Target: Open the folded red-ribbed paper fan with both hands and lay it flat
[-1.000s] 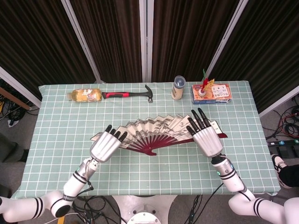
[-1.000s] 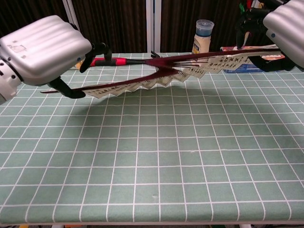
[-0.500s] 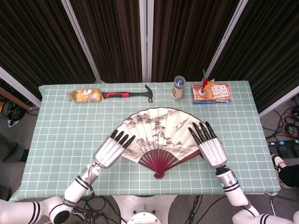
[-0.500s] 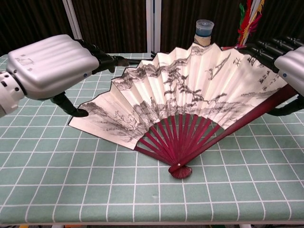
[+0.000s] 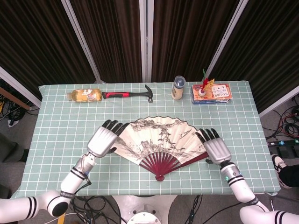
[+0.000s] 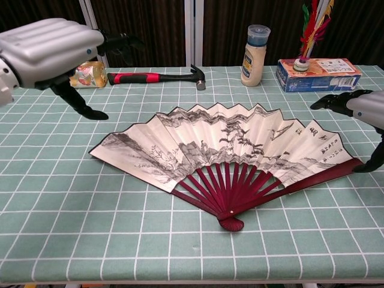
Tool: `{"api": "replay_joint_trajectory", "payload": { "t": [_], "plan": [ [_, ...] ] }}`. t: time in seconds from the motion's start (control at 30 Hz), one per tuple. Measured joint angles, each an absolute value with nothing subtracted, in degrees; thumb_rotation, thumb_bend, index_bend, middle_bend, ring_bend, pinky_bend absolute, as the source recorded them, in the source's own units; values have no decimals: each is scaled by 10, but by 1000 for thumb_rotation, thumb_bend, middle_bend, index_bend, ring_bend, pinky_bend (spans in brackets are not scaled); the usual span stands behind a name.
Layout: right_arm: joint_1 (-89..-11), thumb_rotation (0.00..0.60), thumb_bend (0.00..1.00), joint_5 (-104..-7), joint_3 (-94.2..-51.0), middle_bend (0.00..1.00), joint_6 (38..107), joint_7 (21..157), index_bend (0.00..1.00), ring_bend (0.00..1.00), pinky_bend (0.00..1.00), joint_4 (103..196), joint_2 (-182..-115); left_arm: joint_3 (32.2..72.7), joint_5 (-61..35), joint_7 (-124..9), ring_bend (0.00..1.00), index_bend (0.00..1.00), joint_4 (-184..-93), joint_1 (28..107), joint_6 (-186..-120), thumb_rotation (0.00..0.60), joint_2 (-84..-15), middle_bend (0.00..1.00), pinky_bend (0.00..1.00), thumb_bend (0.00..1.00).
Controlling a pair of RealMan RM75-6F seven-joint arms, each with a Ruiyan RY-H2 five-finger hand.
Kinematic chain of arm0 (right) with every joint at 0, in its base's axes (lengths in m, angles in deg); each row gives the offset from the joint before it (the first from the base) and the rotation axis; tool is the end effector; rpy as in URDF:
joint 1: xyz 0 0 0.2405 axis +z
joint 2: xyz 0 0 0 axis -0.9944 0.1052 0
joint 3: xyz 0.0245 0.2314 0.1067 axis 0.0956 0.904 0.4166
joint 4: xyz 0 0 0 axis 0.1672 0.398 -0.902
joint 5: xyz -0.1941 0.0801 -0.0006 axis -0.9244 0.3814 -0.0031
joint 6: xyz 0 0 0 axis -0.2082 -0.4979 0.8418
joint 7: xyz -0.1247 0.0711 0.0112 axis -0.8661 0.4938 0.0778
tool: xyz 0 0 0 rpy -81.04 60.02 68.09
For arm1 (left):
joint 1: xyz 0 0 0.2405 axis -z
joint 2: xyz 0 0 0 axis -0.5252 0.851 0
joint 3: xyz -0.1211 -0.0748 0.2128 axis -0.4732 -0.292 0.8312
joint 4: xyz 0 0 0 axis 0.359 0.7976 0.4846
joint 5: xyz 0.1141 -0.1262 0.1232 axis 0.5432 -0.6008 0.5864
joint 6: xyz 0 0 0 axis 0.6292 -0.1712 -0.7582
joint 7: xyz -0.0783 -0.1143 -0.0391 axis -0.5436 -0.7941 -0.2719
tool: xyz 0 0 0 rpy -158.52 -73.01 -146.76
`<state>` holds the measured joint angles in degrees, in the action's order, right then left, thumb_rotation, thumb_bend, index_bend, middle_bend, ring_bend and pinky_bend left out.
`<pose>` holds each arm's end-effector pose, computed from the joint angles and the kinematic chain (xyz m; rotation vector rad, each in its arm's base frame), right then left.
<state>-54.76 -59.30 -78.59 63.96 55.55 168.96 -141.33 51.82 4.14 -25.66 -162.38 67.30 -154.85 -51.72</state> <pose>-0.2377 -0.2819 0.0325 1.9003 -0.8413 0.5588 -0.1231 0.2956 0.0144 -1.8853 -0.5995 -1.0305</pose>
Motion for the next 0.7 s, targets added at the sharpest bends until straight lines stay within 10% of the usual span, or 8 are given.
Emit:
{"api": "replay_joint_trajectory", "payload": {
  "t": [0.33,0.7],
  "plan": [
    [-554,600,126,-634,-760,95,684,688,22,0,0,1686,-1374,476,-25,-430,186,188,-1604,621,-1586,600,-452,229,246,0],
    [-683,600,123,-739,-780,127,869,933,64,0,0,1642,-1314,543,-21,-445,186,239,-1563,477,-1722,600,-395,230,220,0]
  ]
}}
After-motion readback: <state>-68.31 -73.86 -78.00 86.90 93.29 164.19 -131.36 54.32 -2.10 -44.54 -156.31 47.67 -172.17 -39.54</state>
